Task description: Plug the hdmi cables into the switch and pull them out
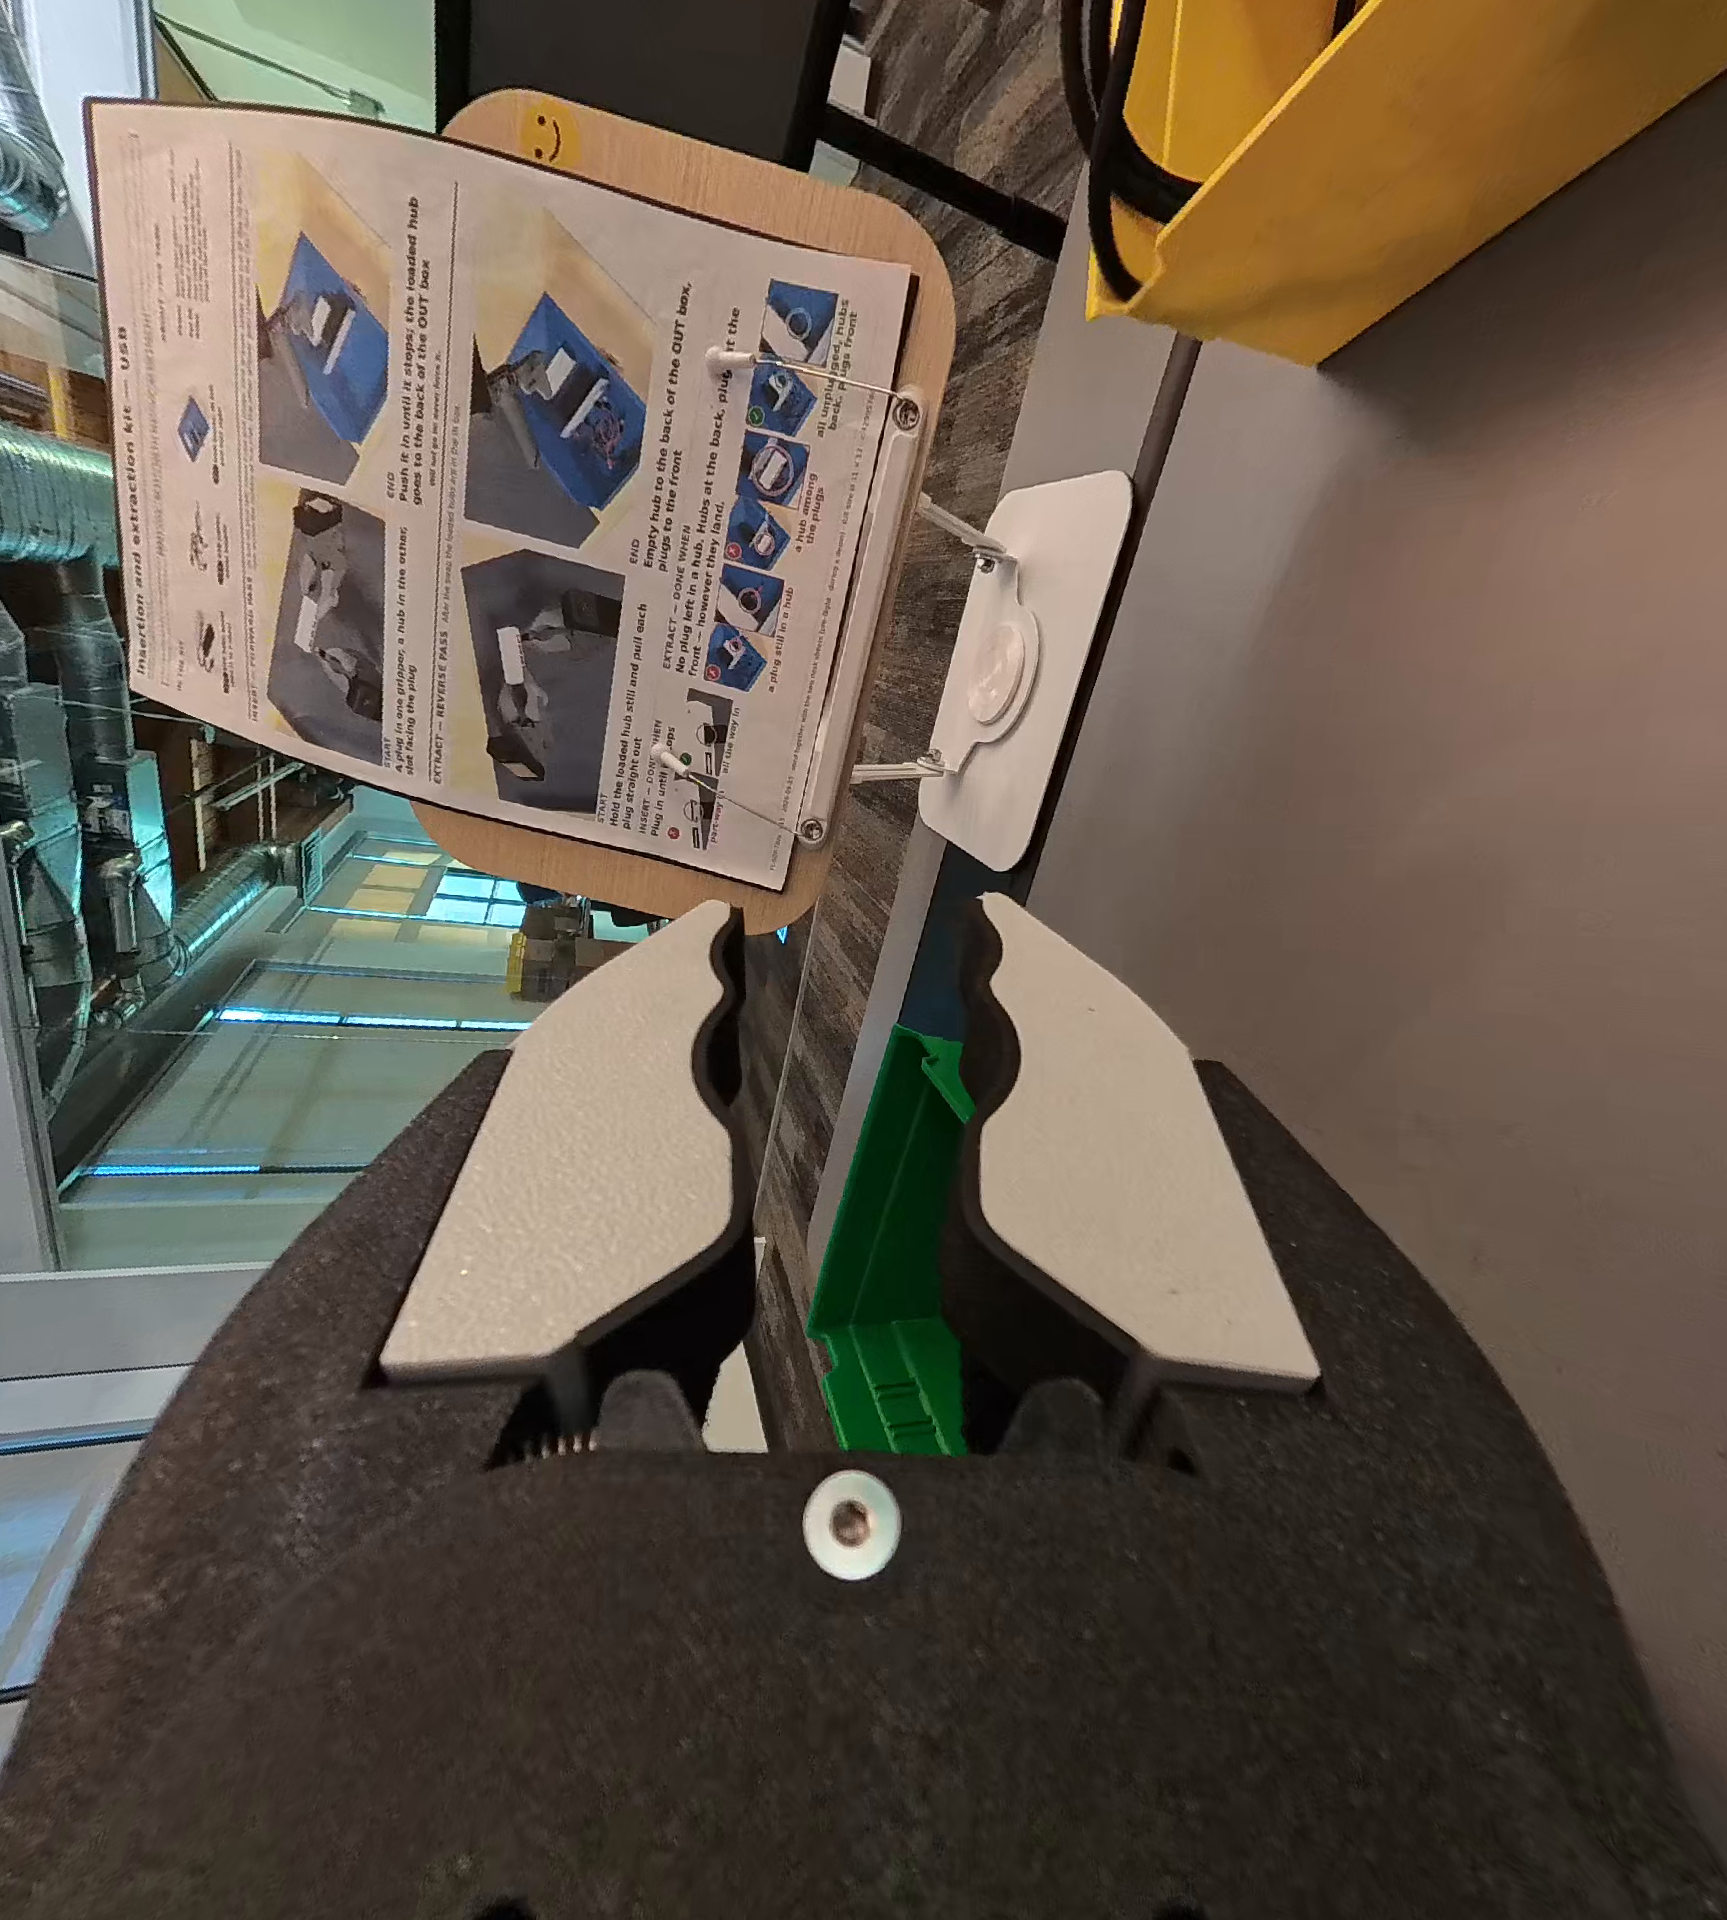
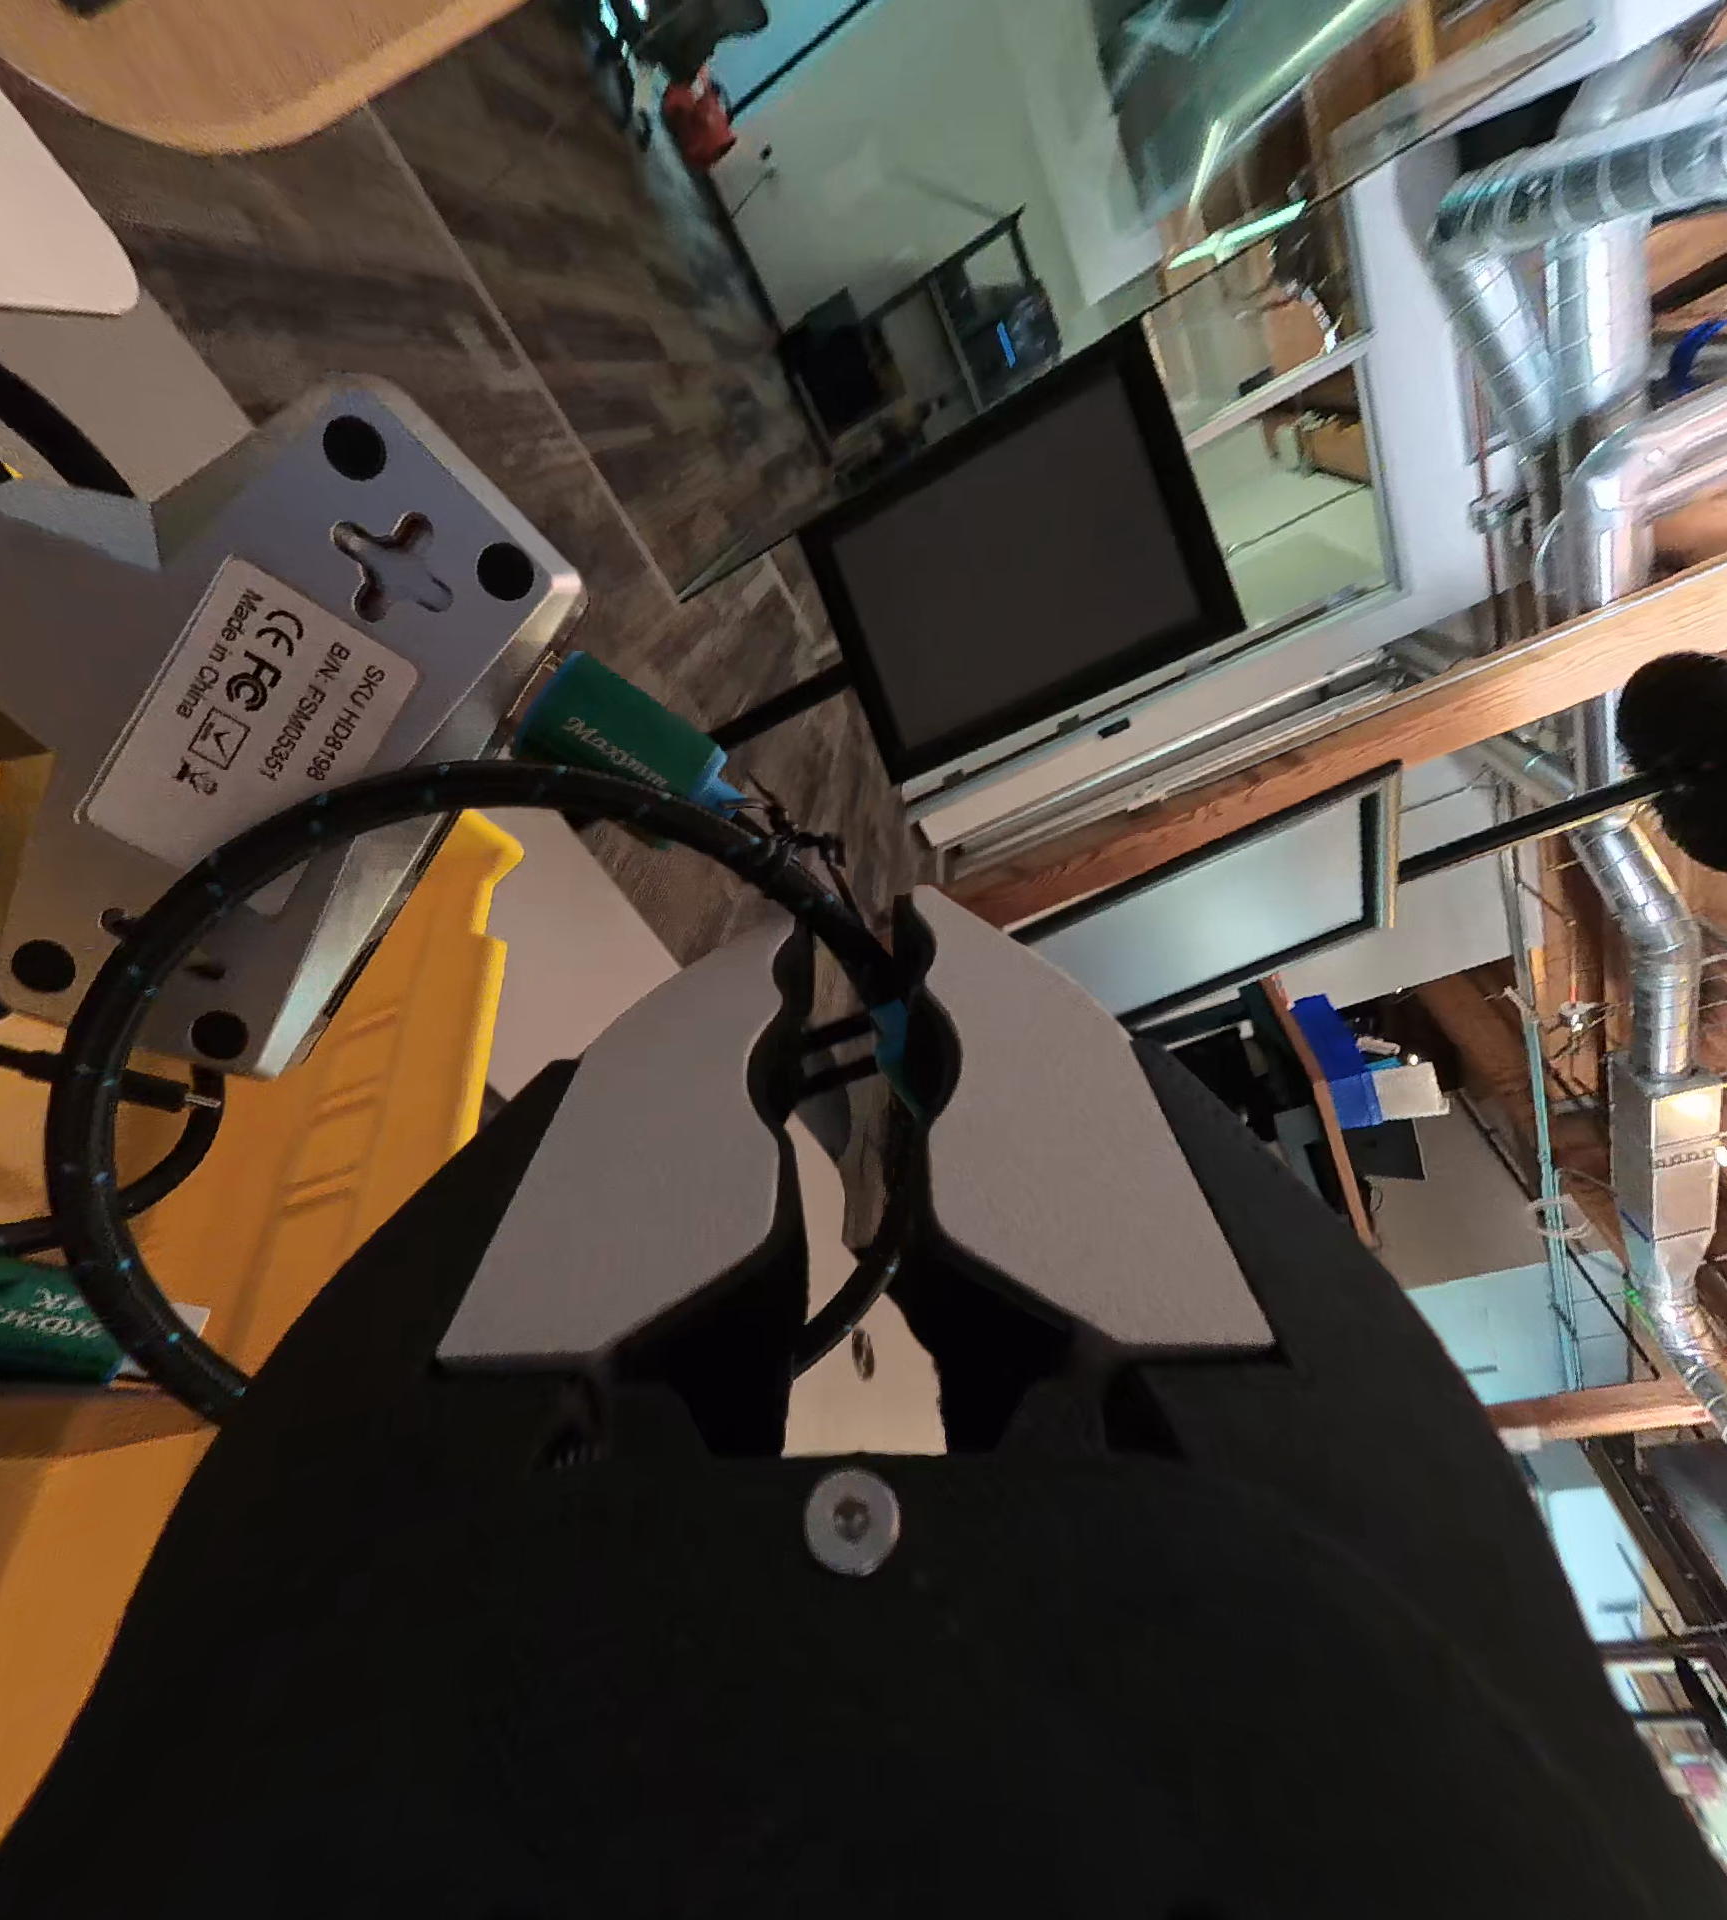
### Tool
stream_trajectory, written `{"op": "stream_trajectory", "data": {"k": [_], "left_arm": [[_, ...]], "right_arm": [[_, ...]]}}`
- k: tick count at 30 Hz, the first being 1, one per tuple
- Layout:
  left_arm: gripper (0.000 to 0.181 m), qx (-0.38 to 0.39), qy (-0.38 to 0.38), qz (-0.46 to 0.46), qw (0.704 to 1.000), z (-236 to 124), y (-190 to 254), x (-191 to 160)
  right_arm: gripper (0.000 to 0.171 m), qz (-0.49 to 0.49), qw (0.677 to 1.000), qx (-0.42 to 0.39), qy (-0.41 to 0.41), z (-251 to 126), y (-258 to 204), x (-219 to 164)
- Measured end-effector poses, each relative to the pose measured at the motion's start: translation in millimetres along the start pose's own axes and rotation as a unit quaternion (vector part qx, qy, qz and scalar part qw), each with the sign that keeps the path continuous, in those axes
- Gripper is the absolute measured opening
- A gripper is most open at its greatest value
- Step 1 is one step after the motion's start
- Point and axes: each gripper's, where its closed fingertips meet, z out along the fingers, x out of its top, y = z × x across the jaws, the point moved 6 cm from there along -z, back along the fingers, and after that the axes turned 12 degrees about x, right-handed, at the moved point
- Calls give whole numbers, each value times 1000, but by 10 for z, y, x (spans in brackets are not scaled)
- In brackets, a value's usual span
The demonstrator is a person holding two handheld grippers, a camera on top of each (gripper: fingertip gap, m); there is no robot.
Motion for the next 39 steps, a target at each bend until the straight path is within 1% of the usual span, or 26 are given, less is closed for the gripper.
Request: {"op": "stream_trajectory", "data": {"k": [8, 12, 16, 18, 19, 20, 22, 24, 29, 32, 35, 37, 39], "left_arm": [[39, 0, 3, -5, 1000, -7, -18, -2], [39, -2, 1, 0, 1000, -1, 0, -5], [39, -4, 0, 0, 1000, -2, 5, -4], [39, -7, -3, 4, 1000, 1, 19, -7], [39, -8, -5, 6, 1000, 2, 27, -9], [39, -9, -5, 9, 1000, 2, 34, -9], [39, -11, -6, 10, 1000, -2, 40, -6], [39, -11, -4, 9, 1000, -10, 36, -2], [38, -8, -2, 7, 1000, -32, 15, 3], [38, -8, -4, 10, 1000, -37, 19, 3], [38, -10, -5, 12, 1000, -34, 32, 5], [38, -10, -5, 14, 1000, -32, 41, 10], [38, -12, -4, 15, 1000, -32, 52, 16]], "right_arm": [[13, -26, 998, -36, 43, 138, -344, -13], [13, -30, 999, -5, 33, 189, -401, -5], [14, 23, 997, 73, -8, 275, -405, -94], [16, 57, 985, 150, -58, 343, -477, -199], [17, 83, 972, 198, -90, 377, -533, -275], [19, 114, 959, 228, -126, 397, -562, -359], [20, 174, 939, 251, -155, 386, -522, -424], [23, 214, 921, 280, -164, 338, -491, -459], [30, 272, 888, 329, -169, 217, -440, -504], [34, 289, 876, 349, -167, 153, -398, -463], [44, 295, 857, 382, -183, 120, -405, -436], [44, 276, 857, 388, -199, 138, -400, -439], [43, 235, 861, 388, -230, 181, -419, -455]]}}
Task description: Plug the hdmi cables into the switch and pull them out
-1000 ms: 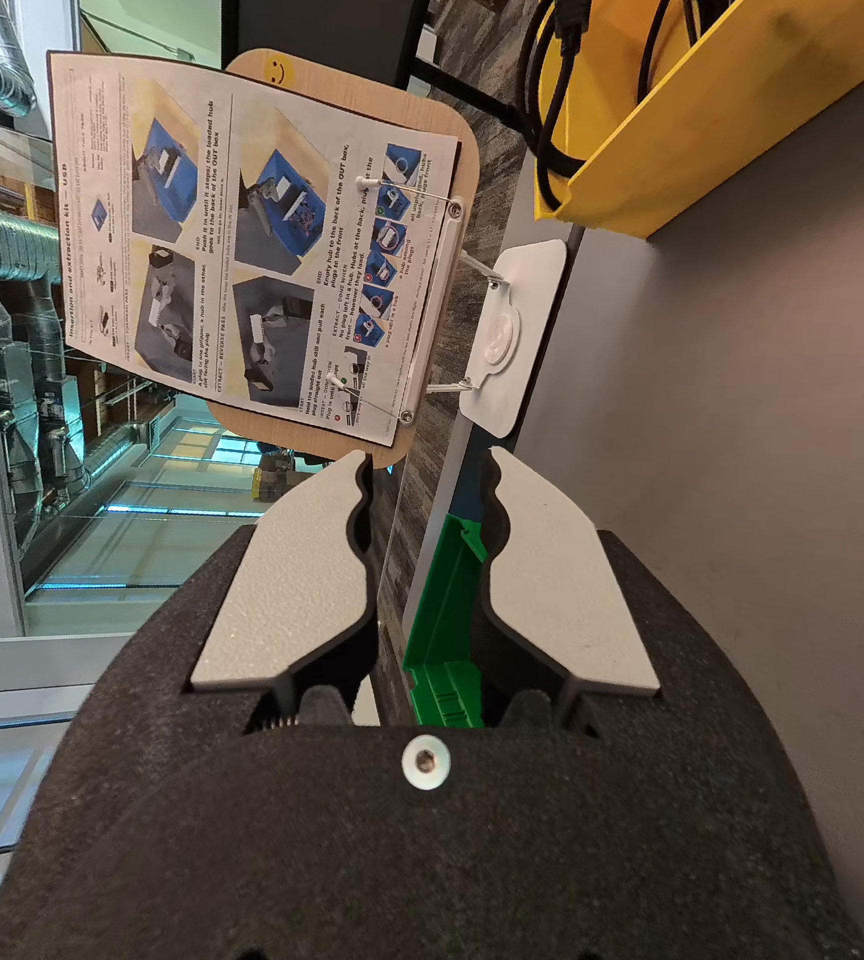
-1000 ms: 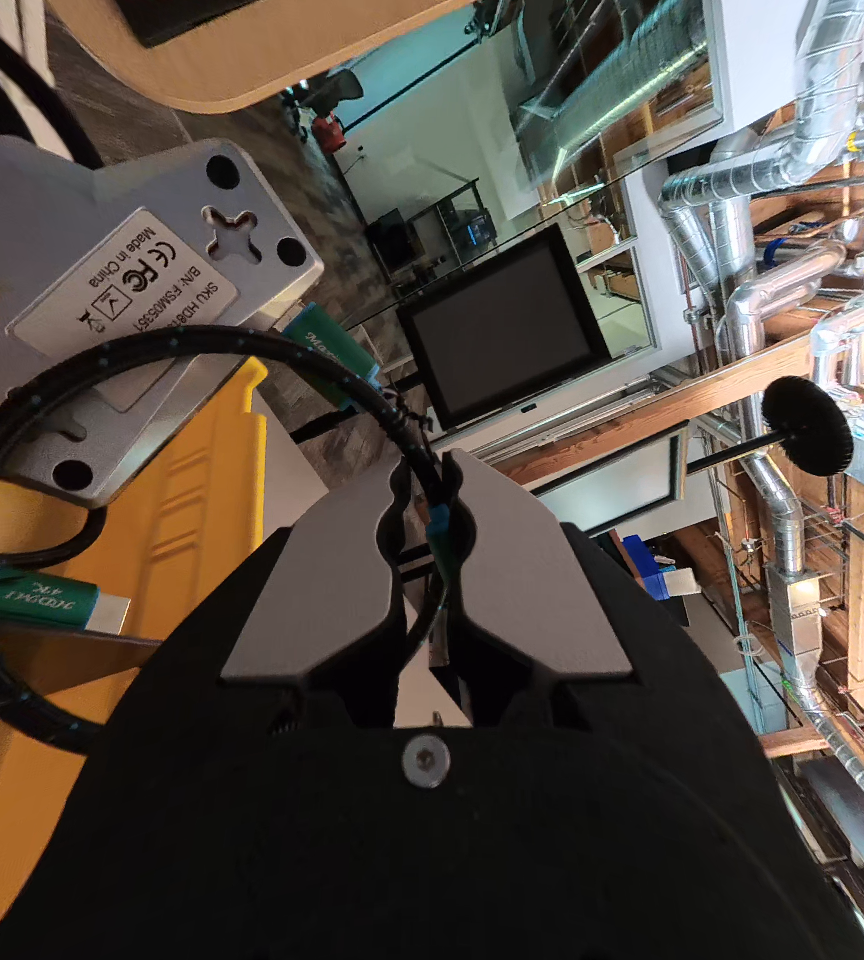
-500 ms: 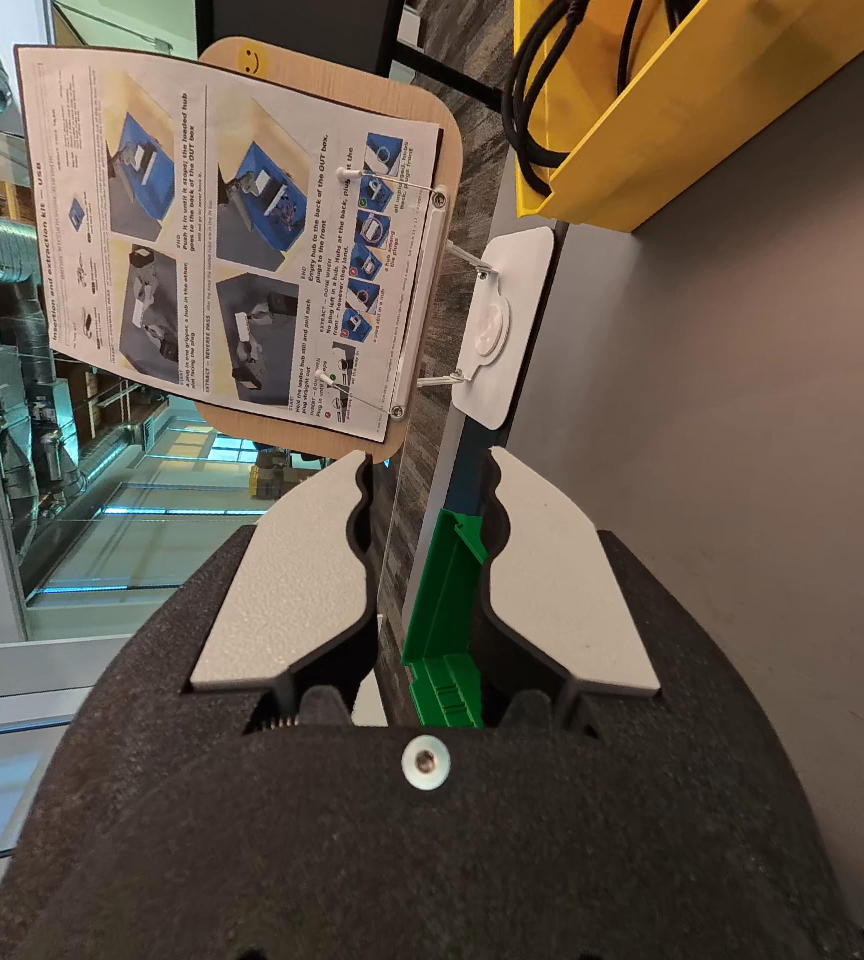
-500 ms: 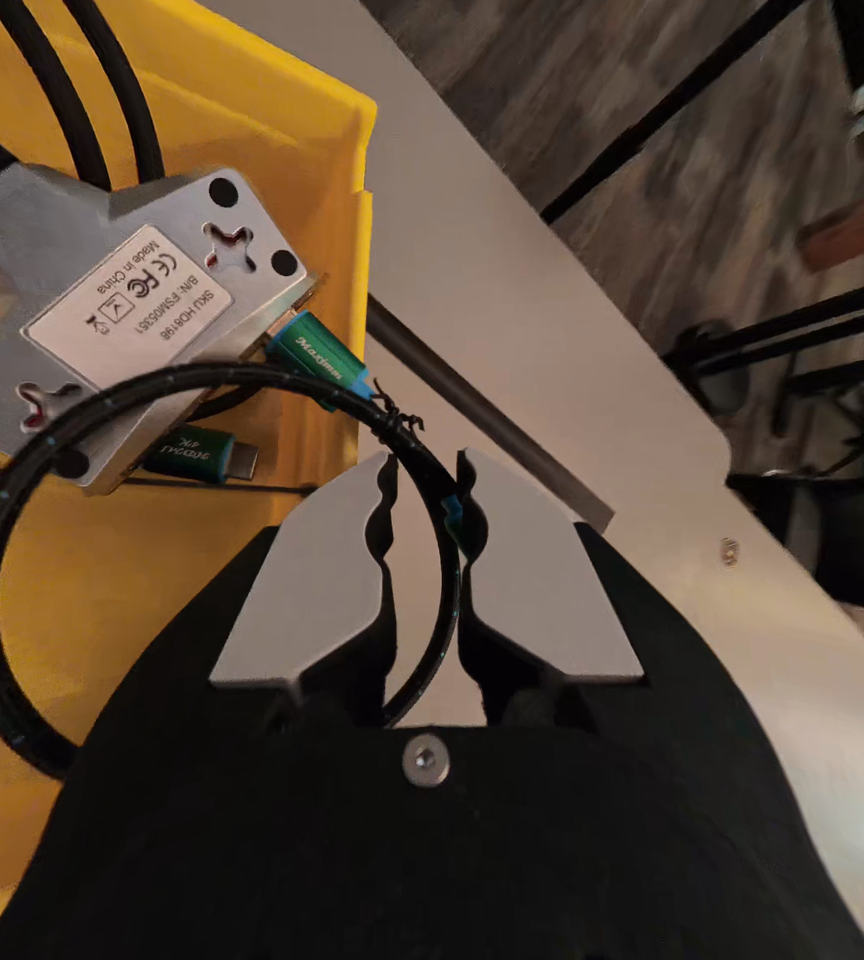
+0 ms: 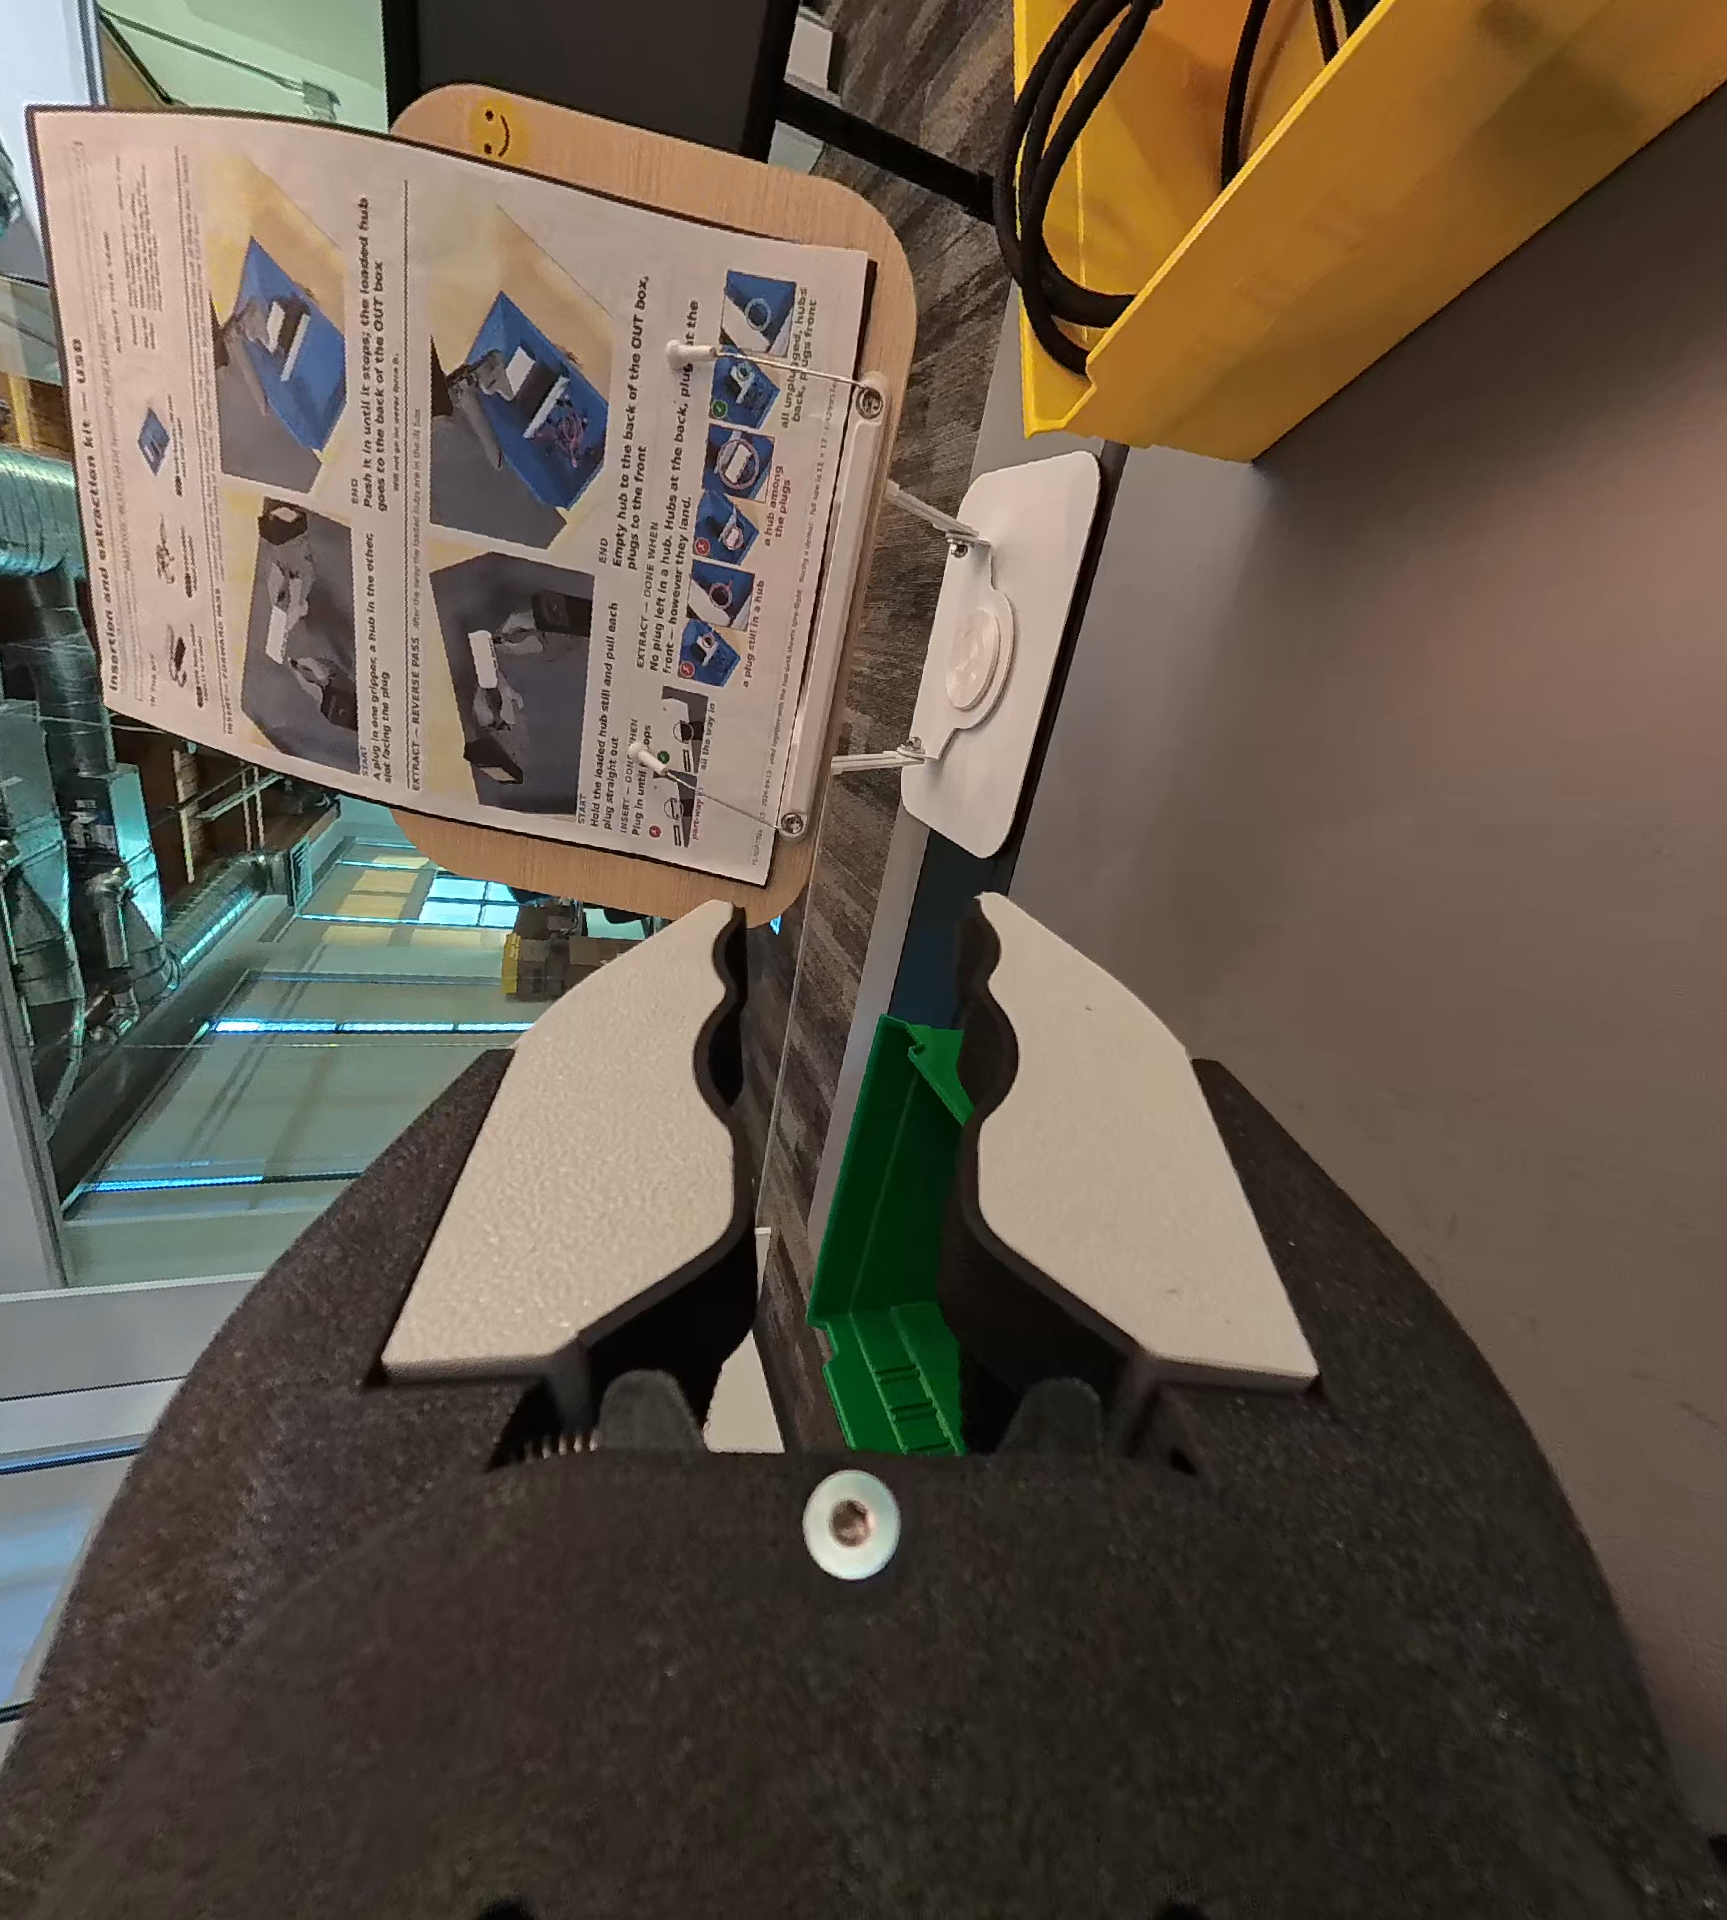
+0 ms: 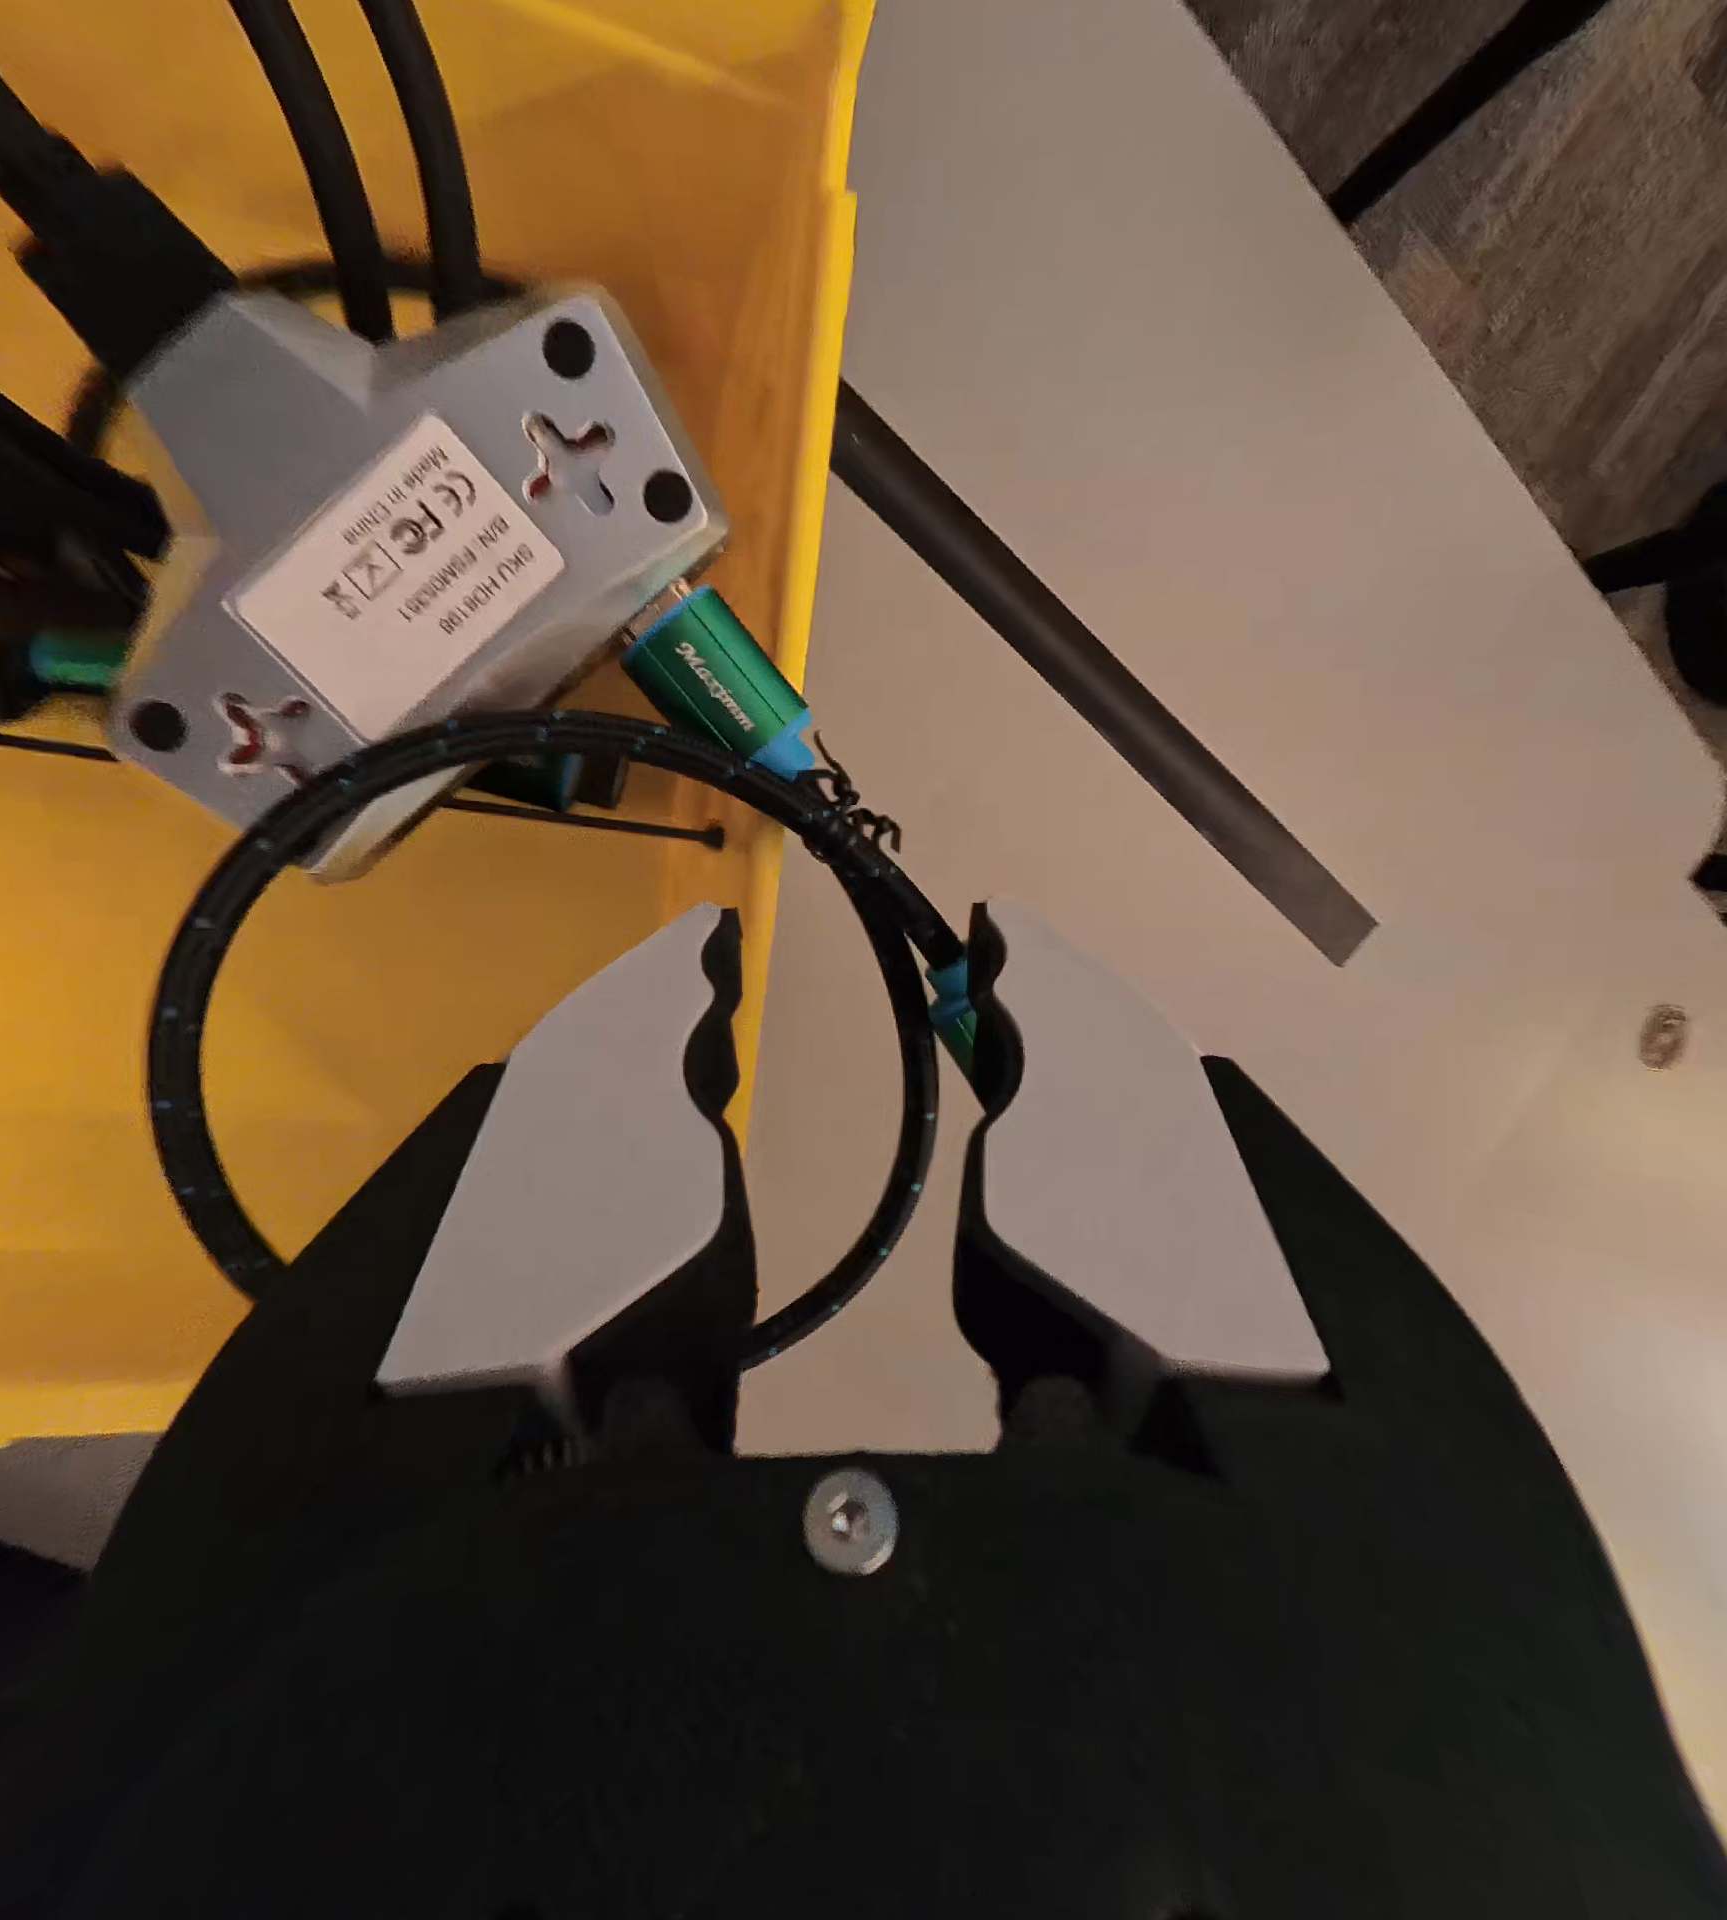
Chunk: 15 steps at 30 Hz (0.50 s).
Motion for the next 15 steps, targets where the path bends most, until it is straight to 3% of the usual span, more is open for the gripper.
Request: {"op": "stream_trajectory", "data": {"k": [6, 15], "left_arm": [[38, -5, -1, 8, 1000, 7, 40, 9], [38, -10, -3, 10, 1000, 12, 60, 5]], "right_arm": [[55, -49, 992, -8, -115, 228, 10, 62], [20, 34, 988, 57, -136, 150, 14, -211]]}}
